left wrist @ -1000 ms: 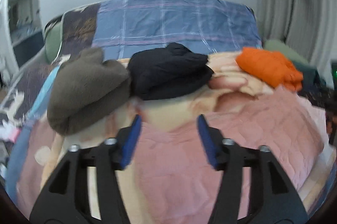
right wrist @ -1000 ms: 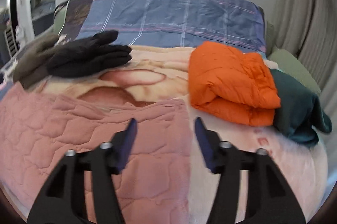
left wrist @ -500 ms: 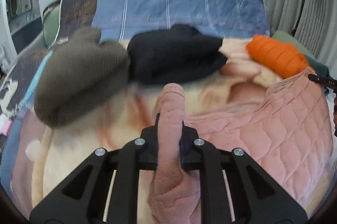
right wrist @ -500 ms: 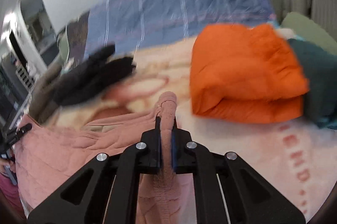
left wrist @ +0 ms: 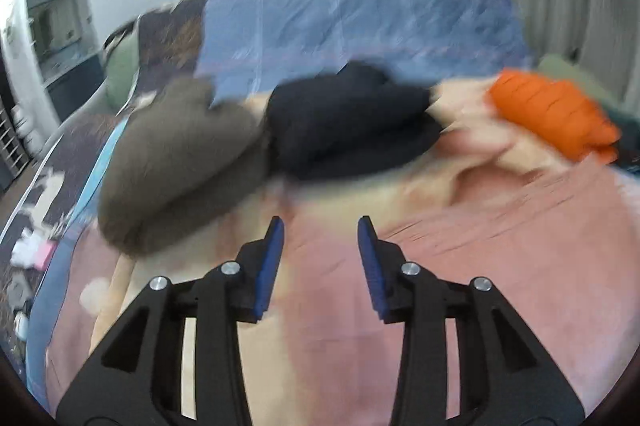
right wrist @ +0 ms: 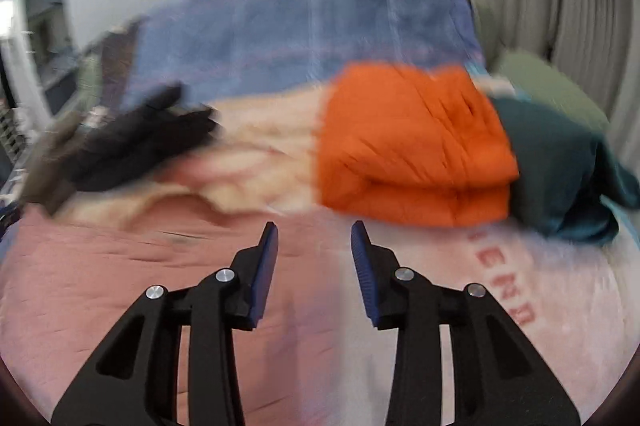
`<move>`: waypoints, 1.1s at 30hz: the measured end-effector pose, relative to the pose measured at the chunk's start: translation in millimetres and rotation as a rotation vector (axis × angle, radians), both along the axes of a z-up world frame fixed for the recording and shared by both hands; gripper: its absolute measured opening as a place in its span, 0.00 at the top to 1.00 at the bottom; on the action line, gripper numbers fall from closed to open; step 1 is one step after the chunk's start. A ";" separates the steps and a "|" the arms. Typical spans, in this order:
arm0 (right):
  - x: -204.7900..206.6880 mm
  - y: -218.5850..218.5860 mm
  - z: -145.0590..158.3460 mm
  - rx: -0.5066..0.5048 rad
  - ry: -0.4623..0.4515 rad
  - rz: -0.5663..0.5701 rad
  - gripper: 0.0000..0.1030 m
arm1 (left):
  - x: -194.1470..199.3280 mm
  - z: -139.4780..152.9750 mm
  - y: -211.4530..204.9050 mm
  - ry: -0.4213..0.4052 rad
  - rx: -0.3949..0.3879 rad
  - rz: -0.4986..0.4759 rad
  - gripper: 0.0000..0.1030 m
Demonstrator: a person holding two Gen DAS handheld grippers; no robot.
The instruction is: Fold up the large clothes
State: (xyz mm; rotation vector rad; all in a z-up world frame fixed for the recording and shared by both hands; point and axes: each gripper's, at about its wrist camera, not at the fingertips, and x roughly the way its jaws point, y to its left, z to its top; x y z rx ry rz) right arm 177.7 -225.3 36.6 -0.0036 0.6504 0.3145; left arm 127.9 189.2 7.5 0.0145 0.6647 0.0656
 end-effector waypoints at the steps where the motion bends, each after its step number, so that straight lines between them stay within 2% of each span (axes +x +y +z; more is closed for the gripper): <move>1: -16.4 12.7 4.7 0.026 -0.017 0.062 0.63 | -4.0 8.2 -12.3 -0.018 -0.016 -0.041 0.63; 3: -30.4 33.1 1.6 0.040 -0.019 0.121 0.63 | -9.2 11.3 -42.3 -0.017 -0.026 -0.131 0.56; 5: -34.3 50.4 -20.3 0.014 0.043 0.132 0.62 | -8.5 -4.8 -67.6 0.028 -0.012 -0.182 0.48; 6: -31.3 57.3 -41.1 -0.015 0.101 0.125 0.61 | -2.4 -26.4 -81.3 0.083 0.014 -0.192 0.43; 7: -24.6 58.7 -78.1 -0.042 0.176 0.096 0.61 | 5.5 -56.1 -89.3 0.154 0.053 -0.185 0.39; 8: -25.1 55.3 -93.5 -0.024 0.165 0.097 0.60 | 10.7 -78.2 -91.0 0.183 0.072 -0.177 0.37; 9: -29.5 52.0 -106.7 -0.020 0.115 0.103 0.60 | 8.9 -98.1 -89.0 0.153 0.062 -0.178 0.37; 10: -36.9 52.6 -107.0 -0.029 0.080 0.101 0.60 | 4.4 -103.0 -86.1 0.111 0.033 -0.177 0.37; 12: -41.2 54.9 -99.3 -0.035 0.077 0.087 0.60 | -1.1 -94.2 -82.1 0.090 0.007 -0.171 0.37; 17: -40.8 55.7 -104.0 -0.042 0.072 0.093 0.60 | 0.6 -91.3 -71.7 0.093 -0.044 -0.190 0.37; 20: -40.9 53.6 -105.6 -0.036 0.067 0.096 0.59 | -12.4 -79.1 -62.2 0.086 -0.101 -0.179 0.37; 23: -37.1 52.2 -108.5 -0.040 0.067 0.096 0.59 | -33.0 -67.3 -47.1 0.054 -0.104 -0.146 0.33; 25: -38.5 52.1 -108.9 -0.039 0.065 0.098 0.58 | -37.8 -78.1 -33.8 0.060 -0.049 -0.111 0.29; 26: -38.6 52.2 -108.8 -0.039 0.064 0.098 0.58 | -36.6 -91.3 -25.7 0.076 -0.061 -0.119 0.29; 28: -39.6 53.3 -108.7 -0.048 0.057 0.096 0.58 | -42.4 -100.6 -15.5 0.039 -0.131 -0.134 0.29; 30: -39.7 53.1 -108.9 -0.049 0.060 0.096 0.58 | -46.0 -93.3 -22.8 0.030 -0.096 -0.121 0.29; 32: -37.0 51.5 -105.2 -0.044 0.084 0.103 0.58 | -47.5 -79.7 -33.4 0.039 -0.060 -0.109 0.34; 33: -36.2 50.1 -98.8 -0.039 0.109 0.098 0.58 | -49.8 -71.2 -34.7 0.035 -0.079 -0.113 0.44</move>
